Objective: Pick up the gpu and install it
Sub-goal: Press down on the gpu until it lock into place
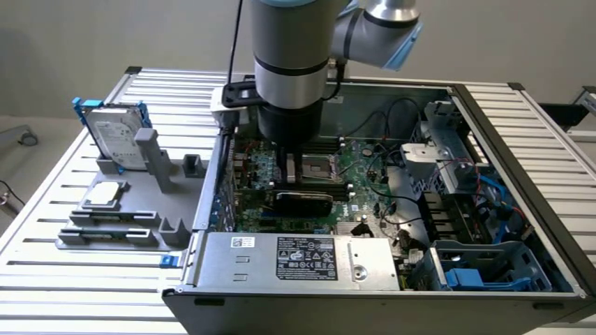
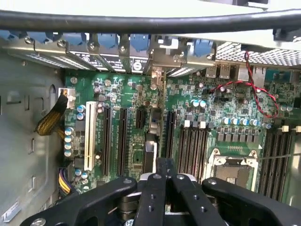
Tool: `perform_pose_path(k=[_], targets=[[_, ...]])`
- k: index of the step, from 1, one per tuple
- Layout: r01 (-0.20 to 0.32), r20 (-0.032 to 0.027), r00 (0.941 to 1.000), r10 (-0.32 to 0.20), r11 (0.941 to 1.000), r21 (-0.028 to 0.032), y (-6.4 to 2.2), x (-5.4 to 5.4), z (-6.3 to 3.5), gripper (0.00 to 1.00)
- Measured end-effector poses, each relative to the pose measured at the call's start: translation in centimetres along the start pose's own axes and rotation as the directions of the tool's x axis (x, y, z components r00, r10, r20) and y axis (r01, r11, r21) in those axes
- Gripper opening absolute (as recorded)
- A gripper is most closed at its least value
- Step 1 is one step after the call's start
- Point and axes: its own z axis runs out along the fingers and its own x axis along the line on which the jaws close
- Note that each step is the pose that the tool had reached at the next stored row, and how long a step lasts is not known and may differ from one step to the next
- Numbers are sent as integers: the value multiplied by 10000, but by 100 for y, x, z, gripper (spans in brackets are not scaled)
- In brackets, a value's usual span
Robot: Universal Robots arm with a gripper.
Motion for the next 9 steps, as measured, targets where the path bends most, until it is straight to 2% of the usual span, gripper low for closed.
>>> perform_pose_path(k=[4,6,9], targets=[[-5,2,10000,5,10000,-56,85,-11,-4,11],[-12,6,10000,12,9999,-135,133,-16,-16,11],[-26,19,10000,26,9995,-302,193,-22,-39,11]])
